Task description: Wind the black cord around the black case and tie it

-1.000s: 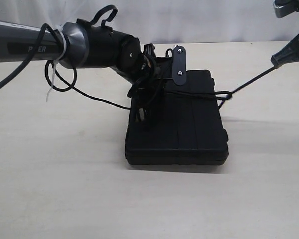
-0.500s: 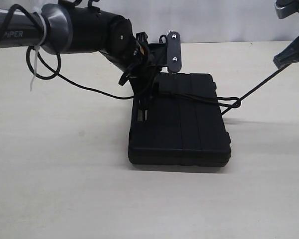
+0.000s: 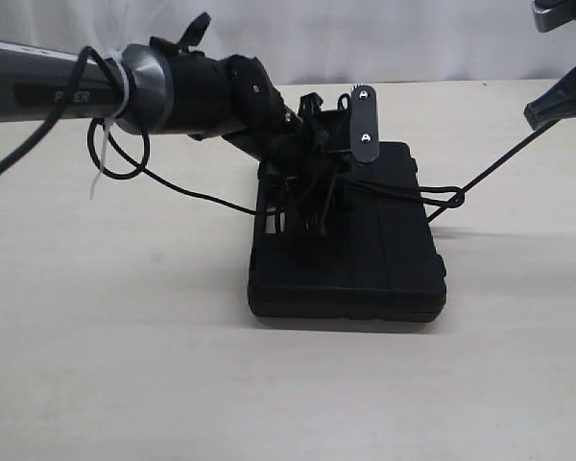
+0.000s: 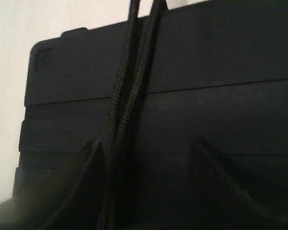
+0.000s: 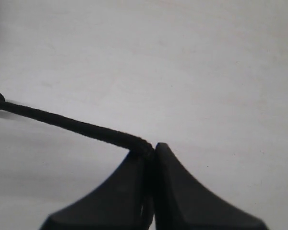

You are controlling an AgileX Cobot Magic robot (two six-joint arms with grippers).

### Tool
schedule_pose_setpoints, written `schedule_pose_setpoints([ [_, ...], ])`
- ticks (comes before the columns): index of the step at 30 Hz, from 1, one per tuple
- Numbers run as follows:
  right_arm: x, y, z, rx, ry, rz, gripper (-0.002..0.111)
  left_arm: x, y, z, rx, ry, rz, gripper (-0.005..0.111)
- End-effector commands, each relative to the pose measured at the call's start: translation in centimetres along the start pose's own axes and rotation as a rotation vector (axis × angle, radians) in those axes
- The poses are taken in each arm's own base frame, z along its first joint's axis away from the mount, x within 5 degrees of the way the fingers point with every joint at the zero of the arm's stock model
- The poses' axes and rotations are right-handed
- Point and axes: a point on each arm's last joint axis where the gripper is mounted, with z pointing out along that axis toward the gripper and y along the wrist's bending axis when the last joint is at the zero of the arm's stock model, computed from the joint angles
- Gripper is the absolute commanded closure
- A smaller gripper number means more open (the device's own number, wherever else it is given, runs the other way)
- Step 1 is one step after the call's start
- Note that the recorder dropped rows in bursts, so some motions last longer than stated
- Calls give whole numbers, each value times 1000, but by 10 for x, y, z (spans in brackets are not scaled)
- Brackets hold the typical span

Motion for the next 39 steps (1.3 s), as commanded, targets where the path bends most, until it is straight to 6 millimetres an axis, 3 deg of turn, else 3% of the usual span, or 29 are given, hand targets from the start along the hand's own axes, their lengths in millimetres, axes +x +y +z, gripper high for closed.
schedule_pose_setpoints([
  [1,-1,-5,-4,7,-24,19,104,4,6,8,-89,-11,-26,62],
  [4,-1,-5,-4,8,-24,12,104,13,5,14,-65,21,11,80],
  [5,-1,-5,-4,8,-24,6,104,19,4,13,-31,50,55,96],
  [7,-1,-5,-4,17,-25,-11,104,24,4,10,-6,78,58,107],
  [10,0,-9,-4,47,-16,-22,104,33,10,3,10,114,19,107],
  [13,4,-22,1,55,1,40,104,51,6,-3,141,183,32,107],
  [17,11,-31,10,19,2,116,104,52,9,-3,125,175,17,107],
  [24,29,-30,36,-13,-22,141,104,47,18,-3,19,128,-53,106],
  [26,30,-26,40,-53,-41,131,103,44,20,-6,5,115,-63,99],
  [29,34,-17,49,-101,-28,77,92,41,22,-10,-3,100,-80,85],
  [33,50,-15,83,-72,92,87,77,39,23,-12,-6,94,-92,74],
  [39,80,-15,139,-103,294,116,75,39,22,-12,-4,99,-84,73],
])
